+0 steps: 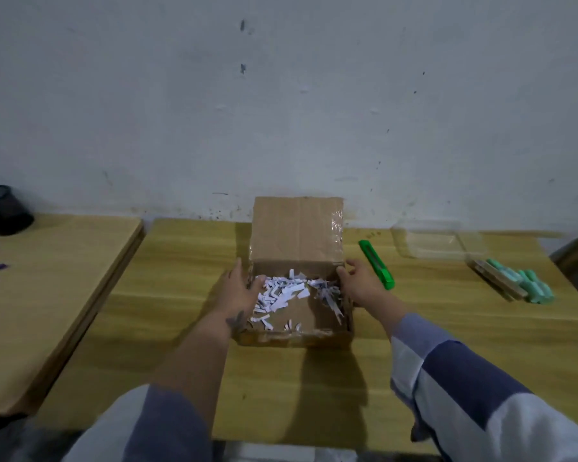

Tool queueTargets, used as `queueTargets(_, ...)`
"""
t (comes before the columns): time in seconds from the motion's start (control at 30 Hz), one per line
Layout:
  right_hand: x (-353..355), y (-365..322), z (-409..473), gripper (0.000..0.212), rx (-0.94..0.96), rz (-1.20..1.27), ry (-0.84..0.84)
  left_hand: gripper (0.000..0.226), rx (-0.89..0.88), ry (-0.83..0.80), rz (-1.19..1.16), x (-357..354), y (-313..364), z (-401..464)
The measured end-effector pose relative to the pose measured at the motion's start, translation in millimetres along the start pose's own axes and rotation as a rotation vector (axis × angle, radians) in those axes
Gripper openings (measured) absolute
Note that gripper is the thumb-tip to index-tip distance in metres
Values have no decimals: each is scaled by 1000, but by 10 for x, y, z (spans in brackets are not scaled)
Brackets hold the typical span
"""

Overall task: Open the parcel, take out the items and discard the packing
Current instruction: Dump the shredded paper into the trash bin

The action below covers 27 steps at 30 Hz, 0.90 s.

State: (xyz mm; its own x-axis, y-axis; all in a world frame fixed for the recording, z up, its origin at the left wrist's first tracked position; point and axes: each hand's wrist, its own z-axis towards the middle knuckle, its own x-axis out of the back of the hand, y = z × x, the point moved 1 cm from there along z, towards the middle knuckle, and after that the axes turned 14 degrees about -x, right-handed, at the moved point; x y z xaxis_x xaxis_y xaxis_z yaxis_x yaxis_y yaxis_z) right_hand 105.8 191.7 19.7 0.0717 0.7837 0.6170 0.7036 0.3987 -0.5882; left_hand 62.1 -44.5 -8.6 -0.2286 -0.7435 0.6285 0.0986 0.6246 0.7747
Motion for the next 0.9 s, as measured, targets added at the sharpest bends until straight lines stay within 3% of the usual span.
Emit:
queueTargets(0.1,-59,-78,207,43,-98,208,-19,68,74,0,-83,37,-44,279)
queueTargets(0.27,-74,-86,298,44,-152,325,-76,56,76,-19,-212,3,23,388)
queueTargets(0.4,-23,-51,290,52,-312,472,-187,60,107,26,-339,31,120,295)
queueTargets(0.5,80,17,236,55,-312,561,-305,68,140,40,-461,93,183,198)
queueTargets(0.6,154,106,166,47,-277,531,-409,73,200,25,-535,117,192,124)
queueTargets(0.7,165,145,96,34,-264,529,-410,60,259,-40,-572,136,114,22)
queueTargets(0.8,146,201,45,39,-231,482,-365,43,209,-107,-549,138,10,-100)
queueTargets(0.9,81,280,-23,49,-182,427,-292,58,131,-93,-510,95,3,-162)
